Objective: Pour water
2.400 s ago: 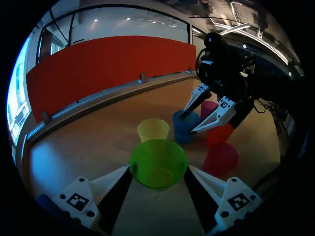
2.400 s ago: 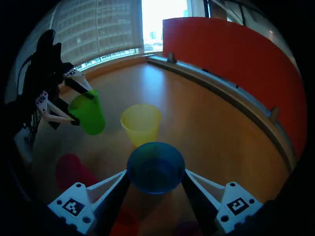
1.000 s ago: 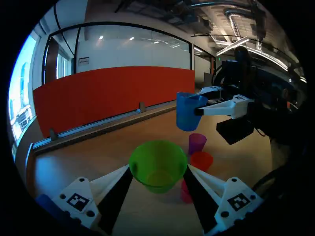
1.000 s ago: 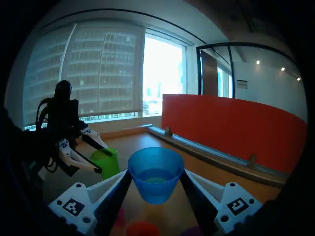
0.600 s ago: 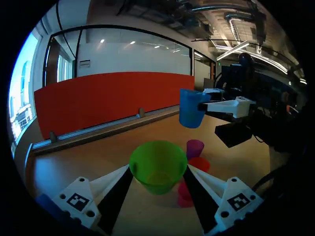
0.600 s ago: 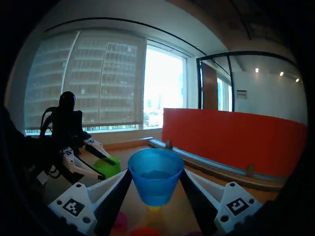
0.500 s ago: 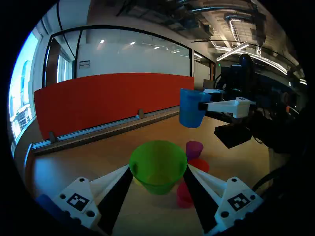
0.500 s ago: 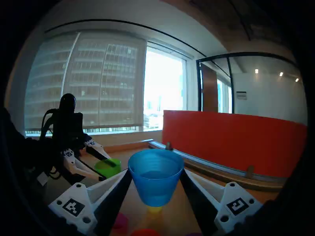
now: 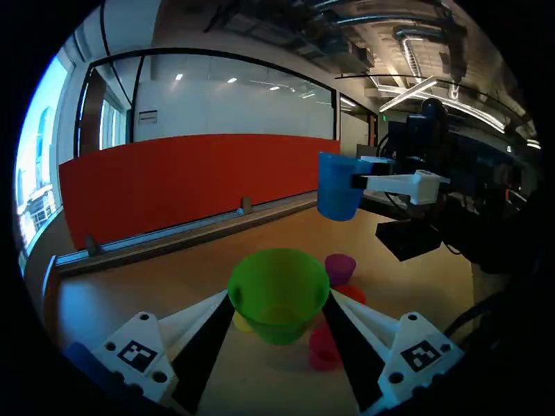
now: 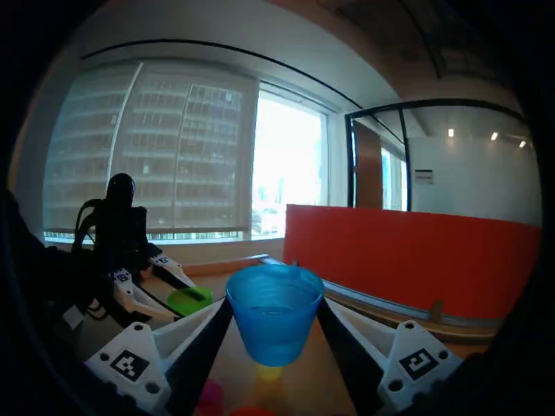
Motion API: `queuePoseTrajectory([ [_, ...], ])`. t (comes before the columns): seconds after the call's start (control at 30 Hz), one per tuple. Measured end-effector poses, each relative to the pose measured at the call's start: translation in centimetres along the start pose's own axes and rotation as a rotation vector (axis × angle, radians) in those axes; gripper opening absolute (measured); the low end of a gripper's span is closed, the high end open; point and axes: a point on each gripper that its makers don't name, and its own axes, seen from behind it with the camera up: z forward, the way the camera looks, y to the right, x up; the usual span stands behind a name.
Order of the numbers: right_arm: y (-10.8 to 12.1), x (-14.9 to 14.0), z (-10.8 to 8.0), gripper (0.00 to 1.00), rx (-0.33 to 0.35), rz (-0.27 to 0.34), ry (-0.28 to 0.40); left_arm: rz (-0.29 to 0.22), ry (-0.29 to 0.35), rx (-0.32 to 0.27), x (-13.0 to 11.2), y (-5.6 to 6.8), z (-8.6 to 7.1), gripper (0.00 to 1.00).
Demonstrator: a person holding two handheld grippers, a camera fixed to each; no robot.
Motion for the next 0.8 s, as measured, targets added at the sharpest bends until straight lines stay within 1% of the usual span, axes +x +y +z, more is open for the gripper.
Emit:
queuePoseTrajectory([
  [0.17, 0.1, 0.3, -0.2, 0.89, -0.001, 0.000, 0.000, 0.006, 0.015, 0.009, 0.3, -0.3, -0.1, 0.86],
  [0.27, 0.1, 0.5, -0.3, 0.89, -0.006, -0.003, 0.000, 0.005, 0.029, 0.009, 0.6, -0.3, -0.1, 0.85],
  [0.67, -0.1, 1.1, -0.7, 0.89, -0.007, 0.000, 0.004, -0.007, 0.097, -0.006, 2.2, 0.5, -0.5, 0.87],
  [0.8, -0.2, 1.1, -0.9, 0.89, -0.007, -0.002, 0.006, -0.002, 0.105, -0.009, 2.5, 0.7, -0.5, 0.87],
])
